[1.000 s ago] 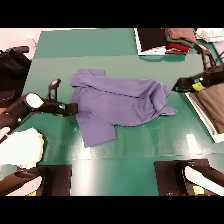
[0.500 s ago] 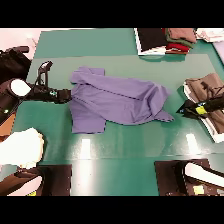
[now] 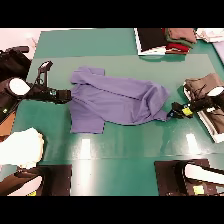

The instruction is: Fold the shirts.

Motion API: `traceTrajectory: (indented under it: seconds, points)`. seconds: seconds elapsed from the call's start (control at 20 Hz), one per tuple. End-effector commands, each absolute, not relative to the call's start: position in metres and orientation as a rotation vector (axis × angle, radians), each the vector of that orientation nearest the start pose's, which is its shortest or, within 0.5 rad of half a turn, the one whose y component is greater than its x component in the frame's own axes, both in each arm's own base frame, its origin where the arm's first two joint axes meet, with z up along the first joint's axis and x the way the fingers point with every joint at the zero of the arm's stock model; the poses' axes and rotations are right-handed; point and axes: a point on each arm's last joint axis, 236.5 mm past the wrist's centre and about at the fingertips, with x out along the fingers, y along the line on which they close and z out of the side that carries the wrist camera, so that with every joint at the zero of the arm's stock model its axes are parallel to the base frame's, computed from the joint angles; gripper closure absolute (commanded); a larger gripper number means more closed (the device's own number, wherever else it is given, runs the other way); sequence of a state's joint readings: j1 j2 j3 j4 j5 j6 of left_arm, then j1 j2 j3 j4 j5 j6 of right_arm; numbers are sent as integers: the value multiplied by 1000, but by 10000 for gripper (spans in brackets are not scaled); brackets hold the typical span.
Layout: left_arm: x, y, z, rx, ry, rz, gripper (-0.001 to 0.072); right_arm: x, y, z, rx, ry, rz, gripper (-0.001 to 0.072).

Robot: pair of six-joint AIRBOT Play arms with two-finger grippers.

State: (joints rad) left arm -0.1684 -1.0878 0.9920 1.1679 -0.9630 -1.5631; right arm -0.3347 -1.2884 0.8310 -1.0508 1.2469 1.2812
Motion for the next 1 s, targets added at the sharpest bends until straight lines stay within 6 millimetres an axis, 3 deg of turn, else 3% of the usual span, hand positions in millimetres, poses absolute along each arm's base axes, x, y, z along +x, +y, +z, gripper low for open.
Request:
traceTrajectory:
  seconds: [0.0, 0.1, 0.25, 0.3, 0.4, 0.5, 0.6, 0.7, 0.75, 0.85, 0.95]
  points:
    - [368, -139, 99, -274, 962, -355, 684, 305, 20, -20, 502, 1370, 236, 696]
    - [373, -136, 181, -248, 767, -380, 684, 322, 15, 41, 422, 1212, 246, 697]
    - [349, -128, 330, -214, 421, -417, 684, 341, 8, 179, 256, 852, 233, 697]
    - [329, -124, 382, -201, 298, -426, 684, 339, 8, 231, 198, 717, 221, 697]
    - [284, -114, 468, -183, 85, -440, 684, 320, 12, 327, 98, 468, 197, 697]
    - [229, -102, 538, -162, -108, -446, 685, 289, 19, 404, 27, 269, 172, 698]
    - [187, -93, 582, -151, -242, -448, 685, 259, 24, 455, -6, 142, 143, 698]
    - [151, -86, 613, -144, -349, -449, 685, 234, 20, 485, -38, 75, 87, 698]
    - [146, -82, 619, -136, -372, -432, 685, 228, 17, 493, -38, 62, 64, 698]
    - [157, -73, 612, -112, -346, -380, 685, 222, 17, 502, -42, 62, 55, 698]
    - [191, -70, 580, -84, -224, -335, 685, 227, 17, 499, -34, 112, 63, 699]
